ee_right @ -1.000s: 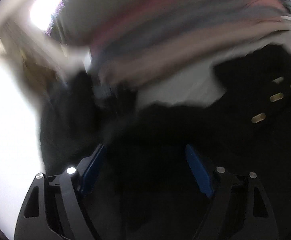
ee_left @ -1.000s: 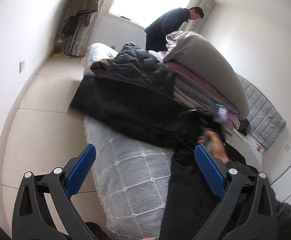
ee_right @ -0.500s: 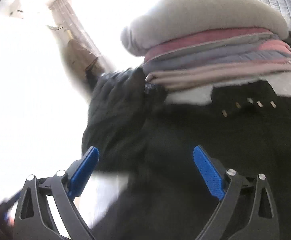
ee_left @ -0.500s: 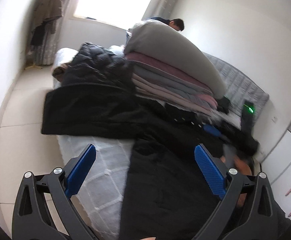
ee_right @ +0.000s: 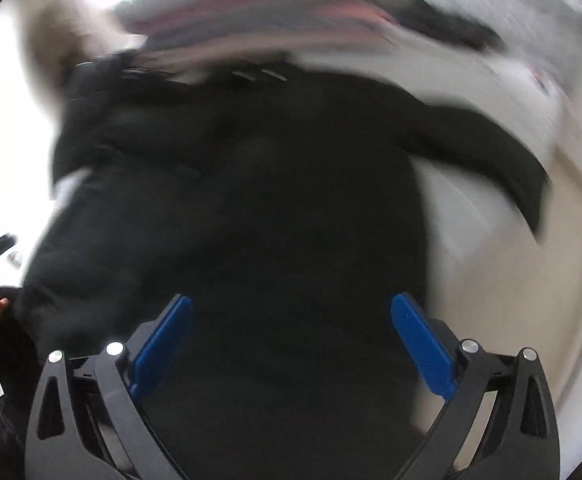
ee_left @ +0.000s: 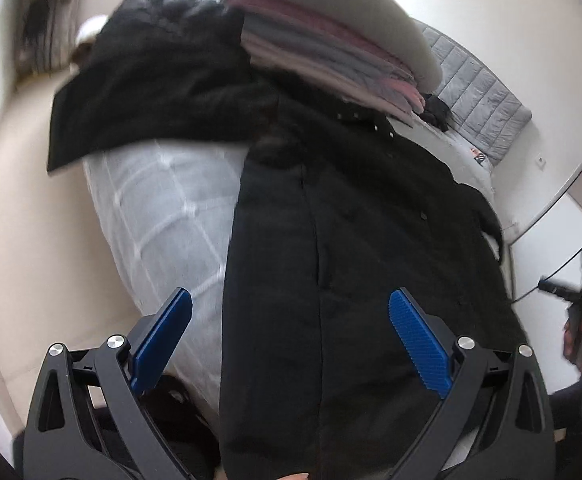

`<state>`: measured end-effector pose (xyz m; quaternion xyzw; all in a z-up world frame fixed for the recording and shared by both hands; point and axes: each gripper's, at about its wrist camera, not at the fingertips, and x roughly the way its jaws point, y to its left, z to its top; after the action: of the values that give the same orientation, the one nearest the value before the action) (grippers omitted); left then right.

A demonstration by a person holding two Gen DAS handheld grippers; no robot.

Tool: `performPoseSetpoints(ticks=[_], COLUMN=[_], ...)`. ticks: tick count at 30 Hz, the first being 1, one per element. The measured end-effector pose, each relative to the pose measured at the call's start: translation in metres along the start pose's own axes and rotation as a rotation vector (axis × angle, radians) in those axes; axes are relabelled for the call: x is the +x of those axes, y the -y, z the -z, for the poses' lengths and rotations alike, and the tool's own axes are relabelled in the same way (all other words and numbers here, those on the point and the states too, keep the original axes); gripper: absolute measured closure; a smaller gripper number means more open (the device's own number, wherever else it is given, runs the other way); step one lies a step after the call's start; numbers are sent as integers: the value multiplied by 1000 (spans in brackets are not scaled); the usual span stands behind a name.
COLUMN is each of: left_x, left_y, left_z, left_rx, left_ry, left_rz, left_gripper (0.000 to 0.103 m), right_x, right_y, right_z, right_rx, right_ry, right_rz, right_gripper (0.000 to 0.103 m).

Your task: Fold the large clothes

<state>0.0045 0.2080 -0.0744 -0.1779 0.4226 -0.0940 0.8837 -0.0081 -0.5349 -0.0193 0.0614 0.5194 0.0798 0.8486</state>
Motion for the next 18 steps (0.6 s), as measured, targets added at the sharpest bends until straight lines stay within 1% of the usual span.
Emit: performPoseSetpoints(ticks=[2, 3, 4, 5, 6, 7, 8, 9, 10, 12, 15, 17, 18], left_x=[5, 7, 10, 13, 17, 21, 26, 30, 34, 42, 54, 65, 68], left_y=[-13, -18, -24, -31, -38, -45, -55, -62, -71, -86, -96, -95, -92], left_z=[-1, 0, -1, -2, 0, 0, 1, 3, 4, 8, 19, 27, 30], left_rx=[-71, -92, -118, -141, -163, -194, -231, -263, -299, -354, -389, -412, -411], left_ry=[-82, -107, -145, -175, -197, -231, -264, -284, -306, -349, -410, -456, -468], left_rz=[63, 77, 100, 108, 116, 134, 152, 159, 171, 174, 192, 243, 254], left_gripper=[8, 8, 8, 8, 8, 8, 8, 8, 8, 8, 8, 8, 8], right_x=[6, 11, 18, 26, 30, 39, 49, 57, 66, 81, 102, 114, 116], right_y=[70, 90, 112, 126, 136, 144, 142, 149, 152, 148, 140, 126, 122], right_z=[15, 21, 29, 36, 41, 44, 41, 46, 50, 54, 58, 58, 58], right_rx=[192, 249, 309, 343, 357, 368, 371, 385, 403, 423, 431, 413, 398], right_ry=[-74, -106, -148, -174, -195, -220, -237, -267, -295, -335, -372, -400, -411], right_rz=[-112, -153, -222, -285, -315, -319, -312, -342, -398, -477, -612, -706, -726], right_gripper=[7, 7, 7, 7, 7, 7, 7, 7, 7, 7, 7, 7, 7])
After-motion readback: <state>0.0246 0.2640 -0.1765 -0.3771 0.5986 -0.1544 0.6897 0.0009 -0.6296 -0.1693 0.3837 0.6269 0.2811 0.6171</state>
